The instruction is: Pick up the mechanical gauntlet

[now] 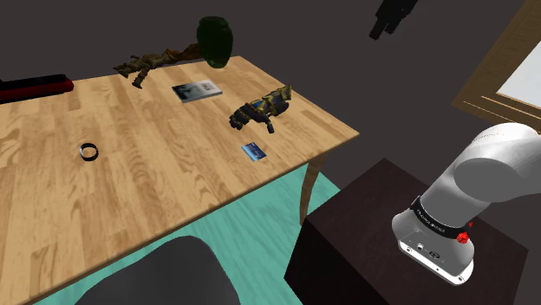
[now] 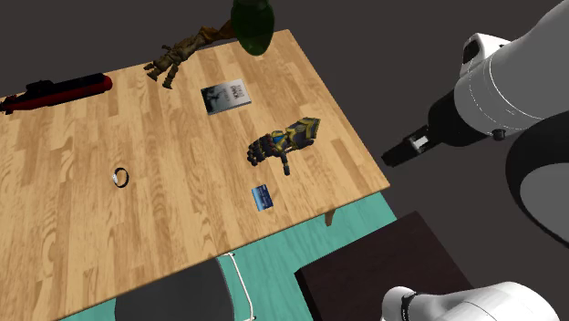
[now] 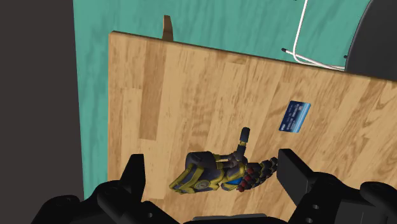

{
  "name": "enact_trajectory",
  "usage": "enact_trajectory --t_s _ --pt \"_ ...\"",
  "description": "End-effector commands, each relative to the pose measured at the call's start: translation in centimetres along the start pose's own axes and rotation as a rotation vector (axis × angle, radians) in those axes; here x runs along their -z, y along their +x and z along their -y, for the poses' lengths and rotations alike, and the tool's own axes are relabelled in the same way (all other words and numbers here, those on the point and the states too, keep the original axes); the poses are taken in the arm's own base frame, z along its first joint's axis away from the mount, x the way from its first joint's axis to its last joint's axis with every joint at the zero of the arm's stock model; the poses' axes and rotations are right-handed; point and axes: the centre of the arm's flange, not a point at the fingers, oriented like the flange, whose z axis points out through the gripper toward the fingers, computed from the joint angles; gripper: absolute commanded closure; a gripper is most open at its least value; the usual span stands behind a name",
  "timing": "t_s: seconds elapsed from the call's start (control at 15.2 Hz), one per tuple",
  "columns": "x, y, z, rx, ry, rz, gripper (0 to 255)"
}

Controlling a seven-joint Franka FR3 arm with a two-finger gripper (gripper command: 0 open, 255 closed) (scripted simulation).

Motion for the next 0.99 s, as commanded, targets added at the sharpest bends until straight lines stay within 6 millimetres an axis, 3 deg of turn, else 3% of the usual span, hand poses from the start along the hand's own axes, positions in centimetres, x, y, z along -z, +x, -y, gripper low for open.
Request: enact_trajectory --t_s 0.0,0.92 --pt "0.0 0.0 0.0 0.000 0.000 0.000 0" --pt "-15.9 7.3 5.6 -0.123 0.016 0.000 0"
